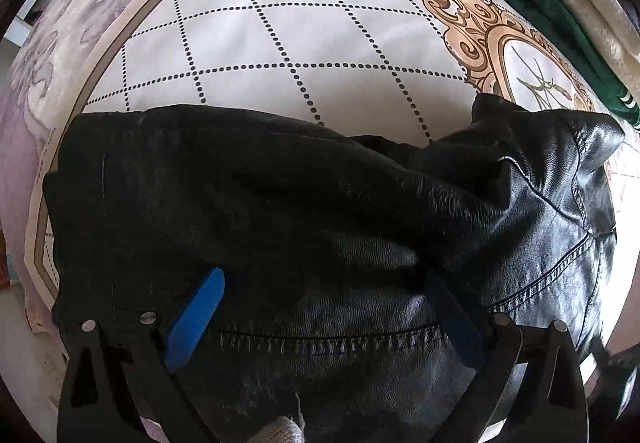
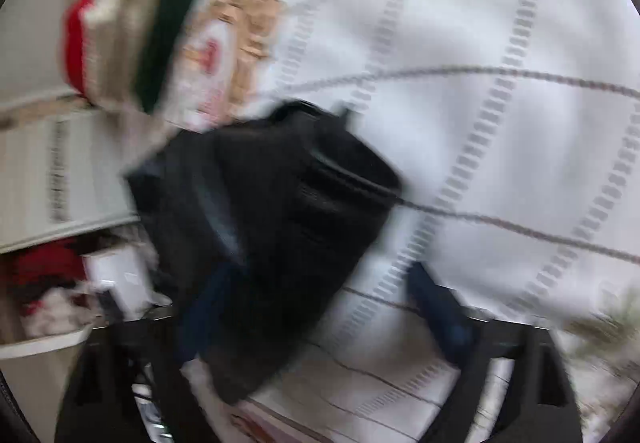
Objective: Fold large clothes
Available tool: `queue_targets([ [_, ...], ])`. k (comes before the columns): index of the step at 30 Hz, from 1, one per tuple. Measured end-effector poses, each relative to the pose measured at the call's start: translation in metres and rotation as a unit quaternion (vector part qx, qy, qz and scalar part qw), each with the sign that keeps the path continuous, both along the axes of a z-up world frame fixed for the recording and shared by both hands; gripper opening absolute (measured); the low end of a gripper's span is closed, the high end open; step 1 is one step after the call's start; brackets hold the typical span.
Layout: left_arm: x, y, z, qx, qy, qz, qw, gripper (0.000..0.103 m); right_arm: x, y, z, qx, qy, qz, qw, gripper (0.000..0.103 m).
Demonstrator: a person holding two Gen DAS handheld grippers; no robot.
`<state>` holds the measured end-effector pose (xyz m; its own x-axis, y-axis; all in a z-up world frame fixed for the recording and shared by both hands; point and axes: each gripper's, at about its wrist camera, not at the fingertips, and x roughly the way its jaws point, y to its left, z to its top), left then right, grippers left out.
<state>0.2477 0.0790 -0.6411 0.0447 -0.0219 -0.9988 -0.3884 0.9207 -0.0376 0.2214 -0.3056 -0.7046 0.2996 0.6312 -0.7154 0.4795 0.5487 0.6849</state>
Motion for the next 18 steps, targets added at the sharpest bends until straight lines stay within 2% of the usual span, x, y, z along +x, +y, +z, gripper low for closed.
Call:
queue_targets([
  [2,0.000,0.000,-0.002,-0.003,0.002,-0.002,1.0000,0.103,0.009,0.007,-0.003,0.043,-0.040,-0.005,0.998,0.097],
  [4,0.001,0.000,-0.002,-0.003,0.004,-0.008,1.0000,0.103,0.020,0.018,-0.014,0.093,-0.056,-0.009,0.994,0.097],
  [7,0.003,0.002,-0.003,0.005,-0.001,-0.013,0.9999,0.103,0.037,0.033,-0.022,0.106,-0.071,-0.010,0.992,0.095],
  [8,0.004,0.003,-0.003,0.008,-0.004,-0.013,0.9999,0.103,0.040,0.036,-0.020,0.106,-0.073,-0.012,0.992,0.088],
  [9,0.004,0.004,-0.002,0.010,-0.007,-0.010,0.9999,0.103,0.042,0.037,-0.018,0.105,-0.076,-0.014,0.991,0.049],
  [10,0.005,0.006,-0.003,0.009,-0.007,-0.006,0.9999,0.103,0.044,0.038,-0.018,0.105,-0.069,-0.017,0.992,0.022],
  [11,0.007,0.006,-0.004,0.006,-0.003,-0.005,1.0000,0.103,0.045,0.040,-0.020,0.120,-0.069,-0.023,0.990,0.022],
  [13,0.008,0.007,-0.006,0.008,-0.001,-0.007,0.9999,0.103,0.046,0.044,-0.009,0.108,-0.080,-0.021,0.991,0.018],
  [18,0.005,0.010,-0.008,0.000,-0.011,-0.007,0.9999,0.103,0.040,0.057,0.042,0.081,-0.127,0.014,0.989,0.016],
])
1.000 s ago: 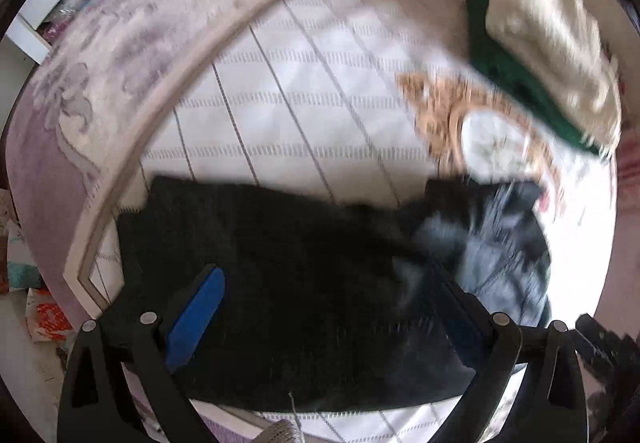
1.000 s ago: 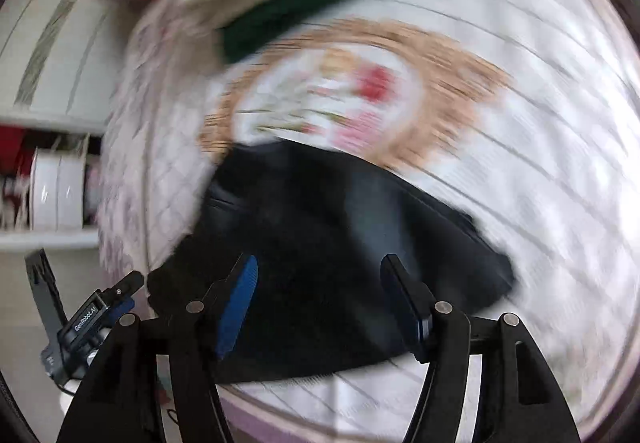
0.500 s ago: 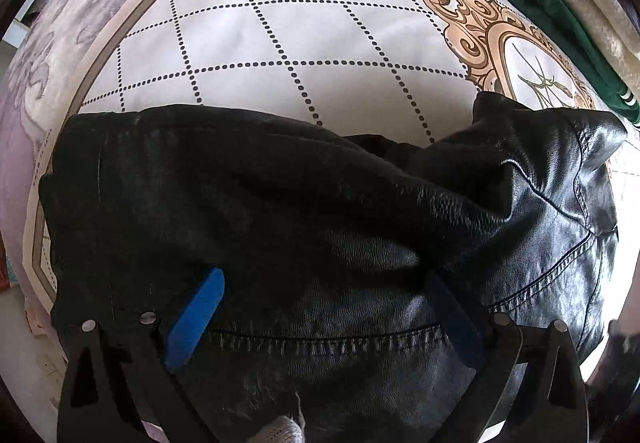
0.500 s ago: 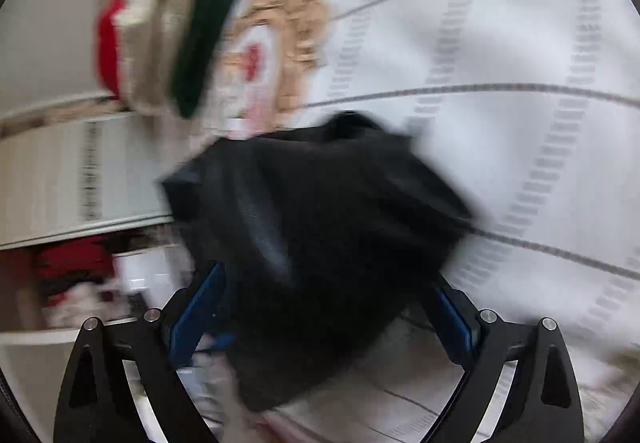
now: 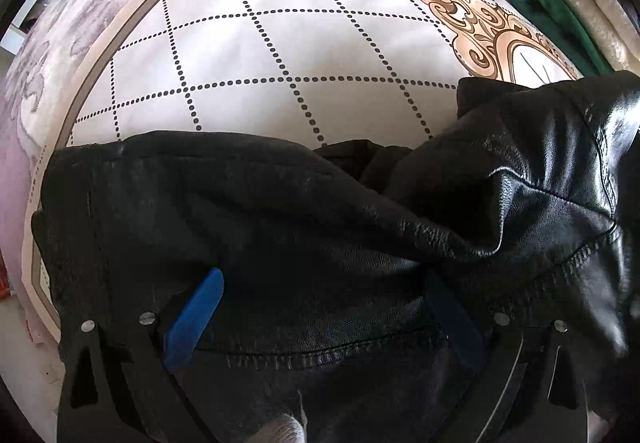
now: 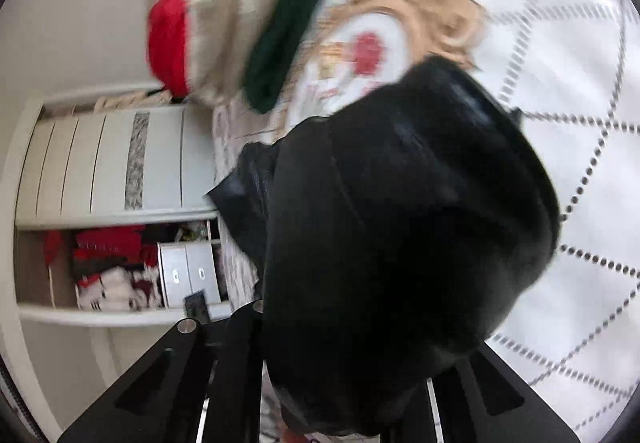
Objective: Fold large clothes
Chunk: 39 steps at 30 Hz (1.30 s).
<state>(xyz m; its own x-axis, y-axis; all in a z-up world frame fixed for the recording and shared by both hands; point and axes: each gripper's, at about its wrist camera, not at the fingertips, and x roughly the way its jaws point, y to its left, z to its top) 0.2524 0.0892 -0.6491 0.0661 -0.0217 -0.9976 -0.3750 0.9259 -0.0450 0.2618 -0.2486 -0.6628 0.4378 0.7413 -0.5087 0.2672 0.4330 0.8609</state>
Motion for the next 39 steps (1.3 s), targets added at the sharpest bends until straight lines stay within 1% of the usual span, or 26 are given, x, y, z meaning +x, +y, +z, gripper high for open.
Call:
queue_targets([
  [5,-0.012,0.009,-0.006,-0.017,-0.013,0.004,0.9998,0.103,0.000,0.044,0.064,-0.047,-0.058,0.065,0.995,0.016],
  [9,-0.024,0.025,0.000,-0.047,-0.028,0.012,0.9984,0.103,-0.008,0.074,0.102,-0.084,-0.083,0.106,0.987,0.016],
  [11,-0.036,0.043,0.010,-0.077,-0.034,0.037,0.9958,0.103,-0.006,0.096,0.123,-0.120,-0.101,0.129,0.979,0.016],
  [12,-0.047,0.056,0.020,-0.091,-0.044,0.059,0.9931,0.103,-0.009,0.105,0.134,-0.132,-0.107,0.139,0.976,0.016],
  [13,-0.061,0.072,0.036,-0.099,-0.064,0.081,0.9897,0.103,-0.013,0.116,0.143,-0.155,-0.114,0.153,0.969,0.016],
  [14,-0.077,0.090,0.053,-0.091,-0.081,0.097,0.9877,0.103,-0.018,0.126,0.150,-0.172,-0.121,0.165,0.964,0.016],
  [15,-0.097,0.110,0.070,-0.073,-0.093,0.114,0.9863,0.103,-0.022,0.142,0.159,-0.194,-0.132,0.182,0.955,0.016],
  [17,-0.134,0.147,0.092,-0.057,-0.107,0.154,0.9807,0.103,-0.031,0.174,0.174,-0.224,-0.150,0.216,0.939,0.016],
  [19,-0.176,0.182,0.102,-0.040,-0.103,0.199,0.9738,0.103,-0.037,0.205,0.183,-0.245,-0.167,0.245,0.923,0.016],
  [21,-0.208,0.206,0.100,-0.025,-0.096,0.233,0.9675,0.103,-0.052,0.252,0.190,-0.258,-0.186,0.291,0.902,0.016],
  [22,-0.232,0.223,0.099,-0.013,-0.088,0.255,0.9629,0.103,-0.062,0.278,0.190,-0.266,-0.198,0.320,0.887,0.016],
  [23,-0.251,0.231,0.099,-0.006,-0.084,0.269,0.9595,0.103,-0.074,0.305,0.187,-0.268,-0.205,0.349,0.875,0.016],
  [24,-0.268,0.247,0.099,-0.001,-0.080,0.286,0.9549,0.103,-0.086,0.321,0.182,-0.268,-0.206,0.370,0.866,0.016],
  [25,-0.290,0.259,0.097,0.008,-0.073,0.306,0.9492,0.103,-0.100,0.346,0.174,-0.273,-0.209,0.400,0.850,0.016],
  [26,-0.296,0.259,0.098,0.015,-0.070,0.319,0.9452,0.103,-0.119,0.374,0.161,-0.281,-0.209,0.434,0.830,0.016],
  [27,-0.314,0.267,0.097,0.021,-0.068,0.334,0.9400,0.103,-0.135,0.398,0.144,-0.285,-0.204,0.463,0.814,0.016],
  [28,-0.313,0.267,0.097,0.024,-0.067,0.343,0.9367,0.103,-0.152,0.420,0.123,-0.291,-0.191,0.496,0.796,0.016],
  [29,-0.321,0.270,0.094,0.029,-0.065,0.353,0.9328,0.103,-0.164,0.437,0.099,-0.299,-0.166,0.519,0.784,0.018],
  [30,-0.329,0.274,0.095,0.031,-0.063,0.361,0.9299,0.103,-0.170,0.445,0.080,-0.304,-0.143,0.534,0.776,0.024],
  [31,-0.340,0.276,0.097,0.032,-0.064,0.369,0.9269,0.103,-0.177,0.455,0.058,-0.300,-0.104,0.554,0.769,0.032],
  [32,-0.340,0.275,0.097,0.032,-0.065,0.372,0.9253,0.103,-0.179,0.459,0.050,-0.287,-0.078,0.561,0.772,0.037],
  [33,-0.339,0.274,0.098,0.031,-0.066,0.375,0.9240,0.103,-0.179,0.458,0.051,-0.266,-0.067,0.565,0.778,0.048],
  [34,-0.343,0.273,0.102,0.027,-0.072,0.378,0.9228,0.103,-0.178,0.455,0.056,-0.230,-0.057,0.569,0.787,0.068],
  [35,-0.342,0.272,0.104,0.024,-0.076,0.379,0.9219,0.103,-0.175,0.450,0.064,-0.188,-0.040,0.575,0.795,0.077],
  [37,-0.337,0.270,0.110,0.018,-0.088,0.378,0.9216,0.103,-0.170,0.432,0.080,-0.115,-0.004,0.577,0.809,0.080],
  [39,-0.325,0.267,0.117,0.012,-0.100,0.372,0.9226,0.103,-0.167,0.412,0.097,-0.072,0.012,0.574,0.816,0.082],
])
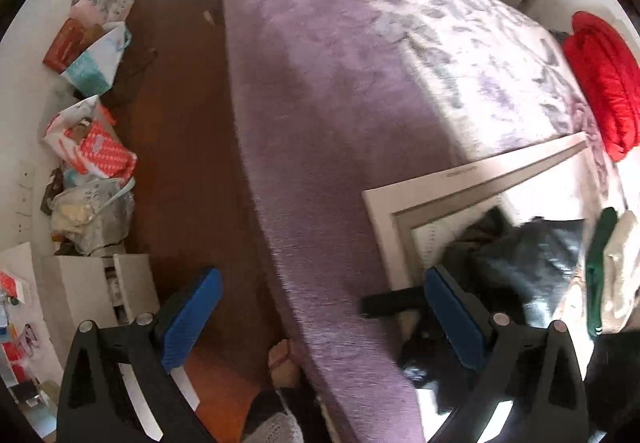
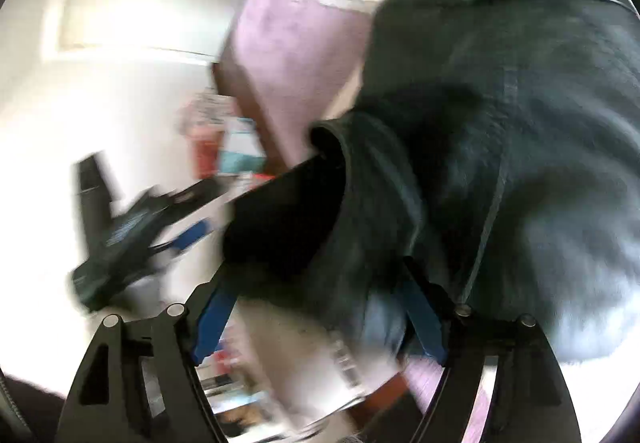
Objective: Fold large clothes
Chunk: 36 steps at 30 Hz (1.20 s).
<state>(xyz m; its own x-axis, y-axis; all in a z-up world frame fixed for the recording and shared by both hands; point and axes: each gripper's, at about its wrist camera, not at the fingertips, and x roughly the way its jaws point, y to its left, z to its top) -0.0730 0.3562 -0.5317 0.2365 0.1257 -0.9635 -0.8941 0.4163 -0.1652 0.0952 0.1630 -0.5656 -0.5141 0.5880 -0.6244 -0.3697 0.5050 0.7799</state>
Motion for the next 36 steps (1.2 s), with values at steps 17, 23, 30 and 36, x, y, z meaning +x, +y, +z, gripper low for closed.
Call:
queue_targets([
  [17,0.076,-0.062,-0.101,-0.002,0.084,-0.111,0.9902,0.103,0.078,-0.019,-0.057,-0.193,-0.141,-0.155,0.959,0.033],
  [23,0.073,-0.058,-0.087,-0.016,0.069,-0.104,0.9920,0.103,0.119,-0.061,-0.014,-0.117,-0.076,-0.133,0.981,0.067],
  [30,0.075,-0.061,-0.090,-0.015,0.067,-0.109,0.9917,0.103,0.132,-0.143,-0.097,-0.159,0.033,-0.150,0.975,0.103],
  [36,0.081,-0.062,-0.087,0.006,0.081,-0.110,0.9906,0.103,0.112,-0.146,-0.096,-0.074,0.029,-0.202,0.976,0.063],
])
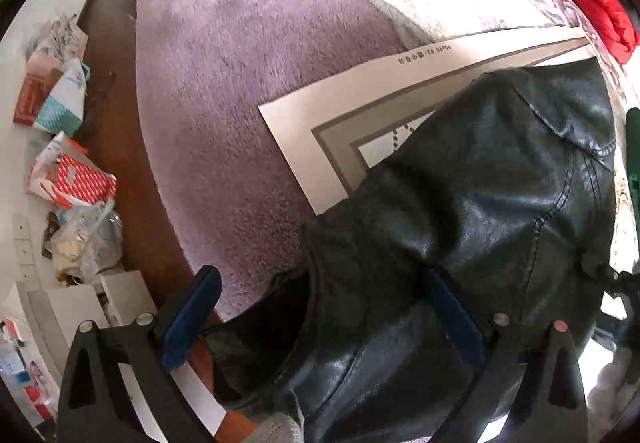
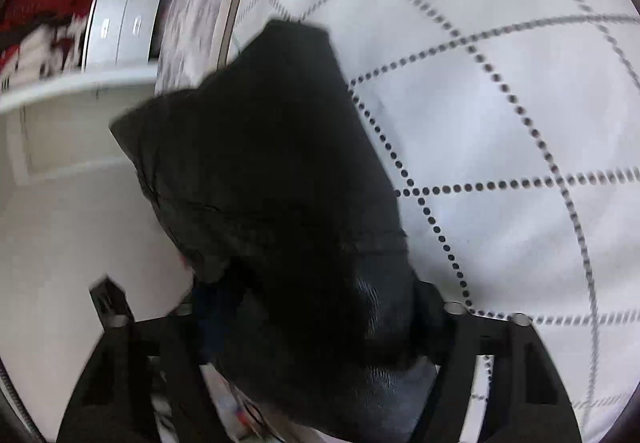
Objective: Fold large clothes
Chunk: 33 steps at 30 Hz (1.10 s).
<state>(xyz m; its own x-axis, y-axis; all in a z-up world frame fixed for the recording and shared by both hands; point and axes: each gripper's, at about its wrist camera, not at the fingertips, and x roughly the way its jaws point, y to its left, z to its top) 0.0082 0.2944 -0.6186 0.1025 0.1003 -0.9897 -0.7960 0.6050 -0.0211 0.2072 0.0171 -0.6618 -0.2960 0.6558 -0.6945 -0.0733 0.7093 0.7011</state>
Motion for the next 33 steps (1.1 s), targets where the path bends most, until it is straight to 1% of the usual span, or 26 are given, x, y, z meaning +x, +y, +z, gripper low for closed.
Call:
queue_targets([
  [1,0.001,-0.001,0.005,0.006,0.001,0.003,1.0000,0.103,-0.008,-0.006,0.007,-0.007,-0.012,-0.030,0.999,0.058],
  [3,0.002,-0.003,0.017,0.019,0.001,0.006,0.9998,0.103,-0.028,-0.028,0.023,-0.030,-0.031,-0.097,0.994,0.057],
  [4,0.003,-0.007,0.027,0.028,-0.004,0.004,0.9996,0.103,-0.043,-0.043,0.029,-0.046,-0.031,-0.138,0.989,0.057],
  [5,0.005,-0.011,0.033,0.034,-0.005,0.000,0.9994,0.103,-0.057,-0.058,0.032,-0.055,-0.020,-0.171,0.983,0.059],
  [6,0.006,-0.017,0.039,0.040,-0.005,-0.004,0.9992,0.103,-0.075,-0.076,0.030,-0.067,0.007,-0.200,0.977,0.070],
  [7,0.008,-0.023,0.045,0.042,-0.008,-0.009,0.9990,0.103,-0.087,-0.083,0.026,-0.085,0.032,-0.200,0.976,0.078],
  [8,0.010,-0.031,0.048,0.040,-0.010,-0.015,0.9990,0.103,-0.103,-0.094,0.018,-0.108,0.082,-0.179,0.974,0.078],
  [10,0.016,-0.046,0.050,0.027,-0.012,-0.027,0.9992,0.103,-0.119,-0.113,0.021,-0.104,0.123,-0.158,0.974,0.078],
  [11,0.019,-0.051,0.048,0.024,-0.011,-0.033,0.9991,0.103,-0.121,-0.126,0.032,-0.113,0.114,-0.154,0.975,0.078],
  [12,0.023,-0.057,0.045,0.026,-0.006,-0.037,0.9990,0.103,-0.120,-0.136,0.045,-0.130,0.092,-0.151,0.976,0.078],
  [13,0.026,-0.062,0.041,0.028,-0.001,-0.040,0.9988,0.103,-0.115,-0.147,0.063,-0.146,0.060,-0.149,0.976,0.078],
  [14,0.029,-0.065,0.035,0.027,0.002,-0.039,0.9989,0.103,-0.111,-0.152,0.079,-0.148,0.030,-0.150,0.977,0.078],
  [15,0.030,-0.064,0.029,0.026,0.004,-0.035,0.9990,0.103,-0.103,-0.154,0.097,-0.146,-0.005,-0.147,0.978,0.076],
  [16,0.031,-0.062,0.023,0.021,0.009,-0.031,0.9993,0.103,-0.098,-0.150,0.106,-0.135,-0.021,-0.136,0.981,0.070],
  [17,0.032,-0.060,0.016,0.012,0.013,-0.026,0.9995,0.103,-0.088,-0.136,0.115,-0.107,-0.037,-0.109,0.988,0.065],
  [18,0.030,-0.056,0.011,0.005,0.014,-0.019,0.9997,0.103,-0.079,-0.119,0.117,-0.099,-0.049,-0.083,0.990,0.058],
  [19,0.029,-0.054,0.009,0.002,0.012,-0.013,0.9998,0.103,-0.071,-0.101,0.116,-0.107,-0.065,-0.051,0.991,0.054],
  [21,0.030,-0.053,0.005,0.006,0.011,-0.020,0.9997,0.103,-0.051,-0.071,0.107,-0.128,-0.088,-0.014,0.988,0.052],
  [23,0.031,-0.055,0.004,0.018,0.010,-0.032,0.9993,0.103,-0.028,-0.055,0.084,-0.192,-0.116,-0.003,0.974,0.051],
  [24,0.031,-0.055,0.004,0.023,0.011,-0.035,0.9990,0.103,-0.010,-0.048,0.069,-0.206,-0.100,0.006,0.973,0.052],
  [25,0.032,-0.054,0.004,0.026,0.013,-0.038,0.9989,0.103,-0.004,-0.054,0.053,-0.207,-0.074,0.006,0.976,0.059],
  [26,0.031,-0.052,0.006,0.024,0.013,-0.035,0.9990,0.103,0.007,-0.054,0.047,-0.203,-0.055,-0.008,0.978,0.062],
  [27,0.029,-0.050,0.009,0.019,0.011,-0.027,0.9994,0.103,0.009,-0.059,0.046,-0.191,-0.037,-0.019,0.981,0.062],
  [30,0.009,-0.041,0.029,0.001,-0.017,0.020,0.9997,0.103,0.006,-0.078,0.065,-0.151,-0.019,-0.020,0.988,0.064],
  [31,0.000,-0.037,0.036,-0.009,-0.033,0.040,0.9986,0.103,0.003,-0.090,0.072,-0.135,-0.019,-0.032,0.990,0.065],
  [33,-0.020,-0.030,0.047,-0.024,-0.056,0.084,0.9946,0.103,-0.010,-0.121,0.100,-0.101,-0.034,-0.065,0.992,0.067],
])
